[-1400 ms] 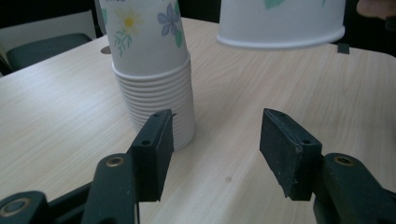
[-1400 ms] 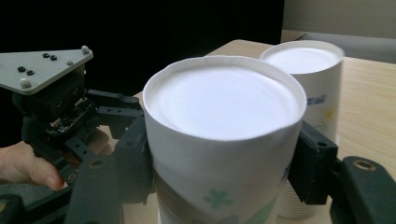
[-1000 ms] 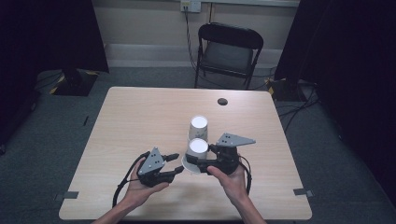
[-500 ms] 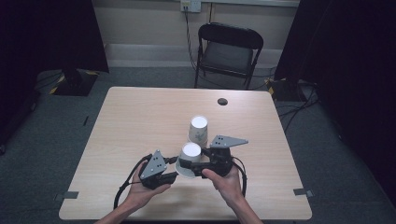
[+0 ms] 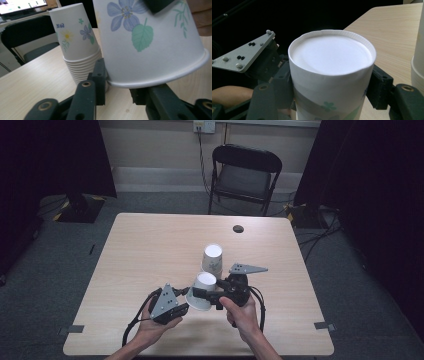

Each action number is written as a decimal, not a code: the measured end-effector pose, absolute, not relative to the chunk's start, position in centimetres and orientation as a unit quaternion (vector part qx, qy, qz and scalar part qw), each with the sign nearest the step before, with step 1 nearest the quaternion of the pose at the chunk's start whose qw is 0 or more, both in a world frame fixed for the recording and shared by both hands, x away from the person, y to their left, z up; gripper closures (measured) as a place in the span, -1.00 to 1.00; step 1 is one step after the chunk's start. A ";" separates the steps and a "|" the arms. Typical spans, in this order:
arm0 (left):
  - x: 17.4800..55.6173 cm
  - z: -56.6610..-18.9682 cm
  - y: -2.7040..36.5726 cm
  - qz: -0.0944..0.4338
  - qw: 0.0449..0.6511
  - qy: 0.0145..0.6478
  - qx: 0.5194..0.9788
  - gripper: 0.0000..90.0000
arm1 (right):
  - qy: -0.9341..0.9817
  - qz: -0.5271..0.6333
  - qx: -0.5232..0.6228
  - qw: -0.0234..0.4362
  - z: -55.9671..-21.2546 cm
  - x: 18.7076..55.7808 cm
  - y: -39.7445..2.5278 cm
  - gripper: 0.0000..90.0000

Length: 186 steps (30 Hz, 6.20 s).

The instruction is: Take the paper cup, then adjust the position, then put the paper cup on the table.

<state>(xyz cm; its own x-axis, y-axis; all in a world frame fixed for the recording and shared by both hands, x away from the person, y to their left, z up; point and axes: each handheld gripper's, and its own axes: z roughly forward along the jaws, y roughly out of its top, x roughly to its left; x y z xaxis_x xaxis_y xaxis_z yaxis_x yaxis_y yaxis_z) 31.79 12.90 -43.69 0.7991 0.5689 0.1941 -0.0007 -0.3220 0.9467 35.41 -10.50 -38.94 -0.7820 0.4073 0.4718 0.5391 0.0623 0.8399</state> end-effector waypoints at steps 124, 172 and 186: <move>36.4 -45.4 15.8 -0.001 0.488 0.283 0.826 0.96 | -0.907 -0.392 -0.027 -0.153 -39.6 34.2 -8.2 -0.06; 36.6 -44.6 16.8 -0.027 0.534 0.310 0.786 0.98 | -0.906 -0.380 -0.054 -0.175 -42.6 34.1 -5.8 -0.53; 36.6 -44.6 16.9 -0.018 0.543 0.301 0.784 0.93 | -0.898 -0.409 -0.085 -0.141 -42.7 34.4 -6.3 -0.40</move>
<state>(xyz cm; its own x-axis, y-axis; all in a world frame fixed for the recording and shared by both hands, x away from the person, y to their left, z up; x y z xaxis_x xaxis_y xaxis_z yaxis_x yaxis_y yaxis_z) 36.63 16.89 -44.56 0.8185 0.4517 -0.3549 0.4913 -0.2304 0.8400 34.43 -6.27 -42.65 -0.9458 0.2678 -0.1836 0.0371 0.6508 0.7583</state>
